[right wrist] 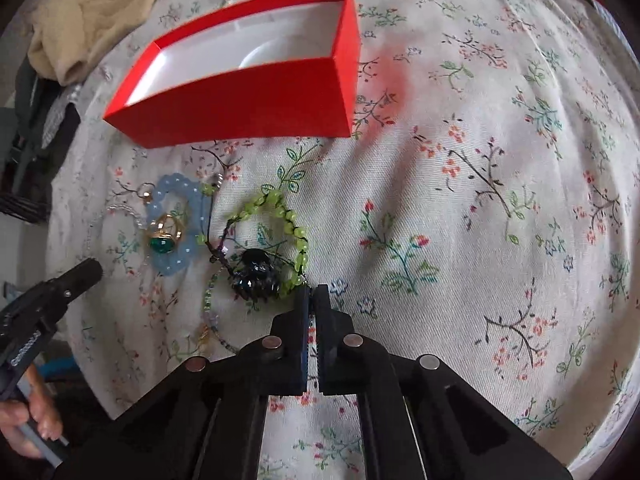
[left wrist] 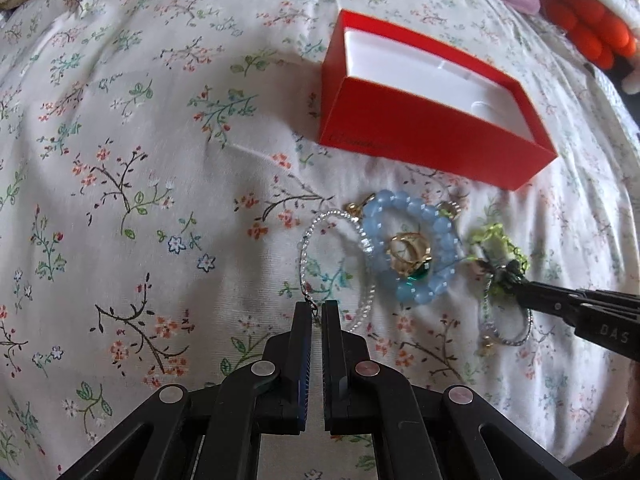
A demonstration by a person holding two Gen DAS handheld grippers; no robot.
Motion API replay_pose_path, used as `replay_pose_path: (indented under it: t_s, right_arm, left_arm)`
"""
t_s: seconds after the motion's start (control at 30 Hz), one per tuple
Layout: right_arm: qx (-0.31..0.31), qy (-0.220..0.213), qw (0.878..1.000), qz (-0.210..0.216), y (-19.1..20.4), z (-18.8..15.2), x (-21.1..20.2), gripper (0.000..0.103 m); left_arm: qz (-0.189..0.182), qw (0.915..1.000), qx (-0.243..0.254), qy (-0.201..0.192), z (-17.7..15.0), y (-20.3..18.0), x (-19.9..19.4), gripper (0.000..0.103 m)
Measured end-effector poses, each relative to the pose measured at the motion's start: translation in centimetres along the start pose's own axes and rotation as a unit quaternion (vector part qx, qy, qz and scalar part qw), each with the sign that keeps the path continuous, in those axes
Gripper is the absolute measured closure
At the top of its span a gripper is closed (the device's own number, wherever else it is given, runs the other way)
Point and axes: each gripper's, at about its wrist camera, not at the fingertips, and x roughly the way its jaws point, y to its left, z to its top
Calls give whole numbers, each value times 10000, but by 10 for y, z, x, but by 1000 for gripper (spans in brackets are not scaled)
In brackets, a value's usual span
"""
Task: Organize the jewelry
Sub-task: 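Carry both bracelets with both tools over the red box and lower them inside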
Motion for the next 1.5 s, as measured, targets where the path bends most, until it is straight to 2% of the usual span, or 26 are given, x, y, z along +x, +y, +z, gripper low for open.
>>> replay_pose_path:
  t_s: [0.23,0.53,0.73,0.97,1.17,1.37,1.43,1.5]
  right_arm:
    - [-91,-555,9980,301,2,-6,-45,101]
    - [-280,-1068,9919,626,21,7,-83,101]
    - [-420,-1244,9881,798,28,11,-99,101]
    - [-461,-1382,9856,861,41,33,-106,100]
    - [-347,-1442,9853,845,47,64,-101,100]
    - [-304,-1558,9842,786,50,96,-92,100]
    - [-292,-1563,9842,785,49,103,-88,100]
    - [-266,-1560,9840,814,48,108,-84,100]
  left_arm:
    - [-216,9991,185,-319,0,-14,-26,103]
    - [-430,9964,265,-680,6,-23,-54,103]
    - [-508,9952,265,-791,13,-28,-61,103]
    - [-690,9920,286,-1019,45,-42,-70,103]
    - [-906,9913,261,-920,81,-55,-53,103]
    - [-1344,9870,193,-863,109,-58,-29,103]
    - [-1309,9879,137,-825,116,-53,-13,103]
    - [-1090,9910,134,-761,120,-47,1,103]
